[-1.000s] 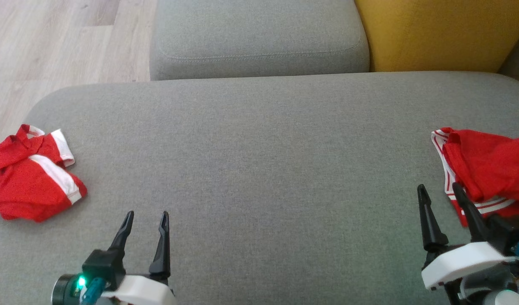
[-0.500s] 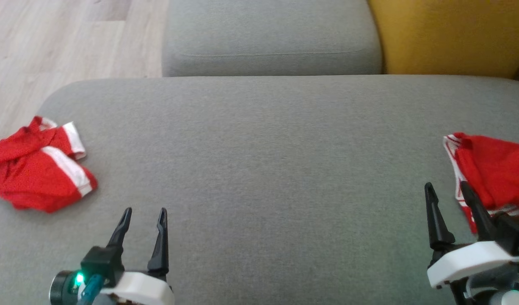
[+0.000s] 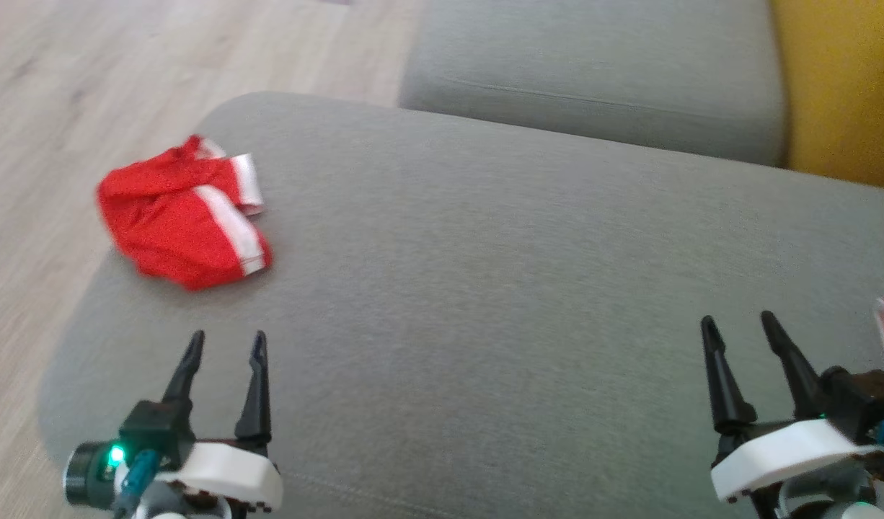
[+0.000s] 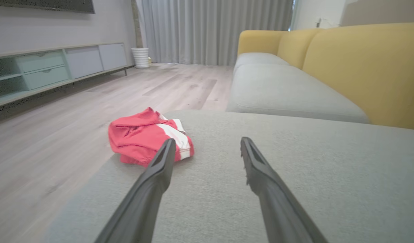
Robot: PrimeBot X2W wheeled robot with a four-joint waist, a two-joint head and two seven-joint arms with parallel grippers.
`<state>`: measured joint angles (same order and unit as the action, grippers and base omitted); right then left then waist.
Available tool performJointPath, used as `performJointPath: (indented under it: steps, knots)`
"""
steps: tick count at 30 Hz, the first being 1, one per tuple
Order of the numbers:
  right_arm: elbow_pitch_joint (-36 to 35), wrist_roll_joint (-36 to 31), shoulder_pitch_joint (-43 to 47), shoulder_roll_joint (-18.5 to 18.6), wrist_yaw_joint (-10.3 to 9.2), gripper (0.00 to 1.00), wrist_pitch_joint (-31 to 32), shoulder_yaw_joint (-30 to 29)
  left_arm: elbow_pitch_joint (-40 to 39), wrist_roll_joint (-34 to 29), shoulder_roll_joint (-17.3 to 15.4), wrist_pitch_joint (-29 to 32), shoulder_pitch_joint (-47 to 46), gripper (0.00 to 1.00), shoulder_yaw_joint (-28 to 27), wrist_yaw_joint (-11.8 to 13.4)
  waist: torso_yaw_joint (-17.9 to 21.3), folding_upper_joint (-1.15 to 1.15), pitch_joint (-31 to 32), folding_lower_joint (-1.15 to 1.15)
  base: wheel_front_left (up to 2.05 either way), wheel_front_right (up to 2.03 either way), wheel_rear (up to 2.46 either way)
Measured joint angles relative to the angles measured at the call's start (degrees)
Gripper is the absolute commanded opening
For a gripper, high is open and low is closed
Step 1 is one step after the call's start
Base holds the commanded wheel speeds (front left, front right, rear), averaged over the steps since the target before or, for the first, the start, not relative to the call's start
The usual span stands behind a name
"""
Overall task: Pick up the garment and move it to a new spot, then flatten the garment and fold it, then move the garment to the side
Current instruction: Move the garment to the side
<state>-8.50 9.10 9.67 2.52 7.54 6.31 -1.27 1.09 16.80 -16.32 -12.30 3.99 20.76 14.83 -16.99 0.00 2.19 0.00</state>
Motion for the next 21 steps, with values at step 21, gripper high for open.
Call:
performJointPath:
  steps: [21]
  knots:
    - [0.02,0.37,0.04,-0.01,0.0,1.0,0.38,1.36,-1.33,1.09,-0.57,-0.66,-0.52,1.0,-1.34,0.88,-8.23,0.0,-0.96,0.0,0.0,0.0,0.0]
